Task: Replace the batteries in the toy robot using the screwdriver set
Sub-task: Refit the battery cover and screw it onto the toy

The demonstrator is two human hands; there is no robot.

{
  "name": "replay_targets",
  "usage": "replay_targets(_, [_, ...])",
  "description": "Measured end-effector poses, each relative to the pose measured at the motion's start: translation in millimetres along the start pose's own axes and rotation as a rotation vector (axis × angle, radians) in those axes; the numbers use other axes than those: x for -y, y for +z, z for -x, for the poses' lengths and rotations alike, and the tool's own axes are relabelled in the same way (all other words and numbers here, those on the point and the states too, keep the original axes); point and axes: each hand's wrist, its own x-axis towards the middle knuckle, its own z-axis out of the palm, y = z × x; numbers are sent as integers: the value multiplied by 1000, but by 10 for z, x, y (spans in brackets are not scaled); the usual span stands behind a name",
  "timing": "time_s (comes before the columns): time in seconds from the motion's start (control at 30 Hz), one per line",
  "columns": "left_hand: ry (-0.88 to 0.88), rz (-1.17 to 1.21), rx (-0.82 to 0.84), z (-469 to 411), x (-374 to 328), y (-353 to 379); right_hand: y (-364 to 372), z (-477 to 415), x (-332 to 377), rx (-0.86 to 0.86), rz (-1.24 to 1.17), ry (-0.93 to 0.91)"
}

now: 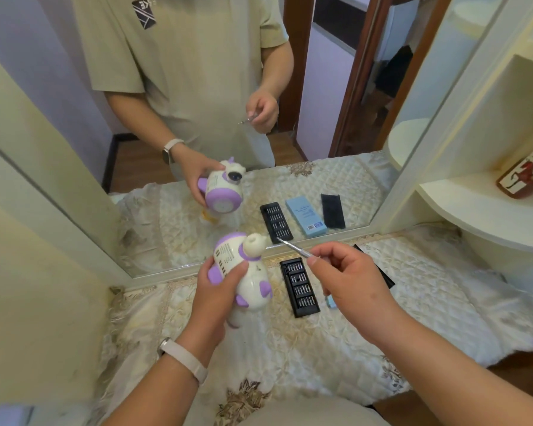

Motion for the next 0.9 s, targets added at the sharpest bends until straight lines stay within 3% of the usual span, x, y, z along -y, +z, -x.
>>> replay_targets(0.23, [332,91,160,285,-1031,105,-9,94,455,-7,164,-287])
replay_targets(0.57, [538,181,279,651,-1674,92,-122,258,951,-161,468,-753])
replay_targets(0.9, [636,135,269,829,-1768,65,-158,354,1074,-213,583,-883])
